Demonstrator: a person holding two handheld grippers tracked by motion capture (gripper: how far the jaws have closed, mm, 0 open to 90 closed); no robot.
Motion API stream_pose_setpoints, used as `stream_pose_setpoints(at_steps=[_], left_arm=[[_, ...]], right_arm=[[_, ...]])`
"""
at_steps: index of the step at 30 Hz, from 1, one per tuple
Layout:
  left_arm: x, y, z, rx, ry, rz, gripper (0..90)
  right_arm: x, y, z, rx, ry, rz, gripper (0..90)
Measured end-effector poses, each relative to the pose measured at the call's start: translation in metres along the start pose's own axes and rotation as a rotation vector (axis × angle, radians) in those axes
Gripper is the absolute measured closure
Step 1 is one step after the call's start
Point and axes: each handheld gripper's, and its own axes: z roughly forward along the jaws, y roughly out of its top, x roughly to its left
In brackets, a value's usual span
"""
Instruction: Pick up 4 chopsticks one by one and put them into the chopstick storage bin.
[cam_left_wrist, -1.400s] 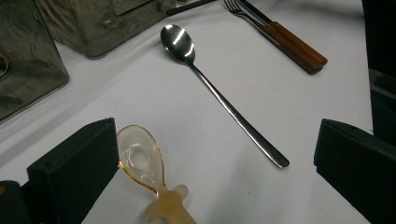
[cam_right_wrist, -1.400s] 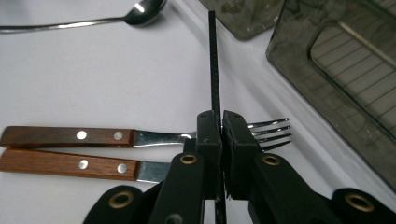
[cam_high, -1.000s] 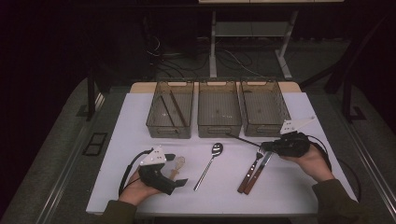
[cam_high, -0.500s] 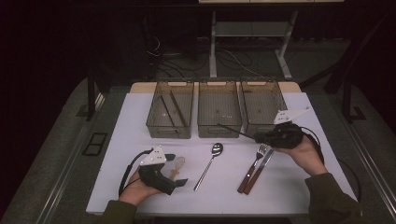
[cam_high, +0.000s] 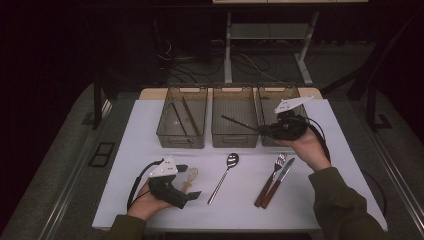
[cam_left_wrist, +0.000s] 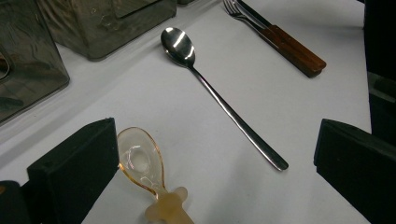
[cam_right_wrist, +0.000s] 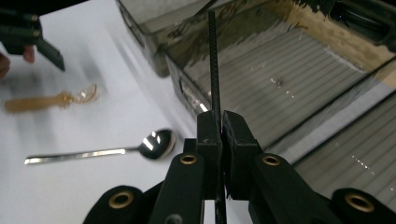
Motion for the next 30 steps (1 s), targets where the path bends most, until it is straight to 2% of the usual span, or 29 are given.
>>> stream_pose_setpoints(at_steps=[7,15,21,30], left_arm=[[0.0,0.0,0.0,-0.002,-0.002,0.002,0.0],[0.0,0.001,0.0,0.002,-0.007,0.007,0.0],[0.0,0.001,-0.001,-0.011,-0.004,-0.005,0.0],[0.0,0.001,-0.002,-0.012,-0.005,0.0,0.0]], right_arm=[[0.002,0.029,0.018,0.001,-0.021,0.012,86.0],[0.006,0.058,0.046,0.006,-0.037,0.026,86.0],[0.011,0.082,0.068,0.023,-0.049,0.019,86.0],[0.019,0.112,0.099,0.028,-0.074,0.04,86.0]])
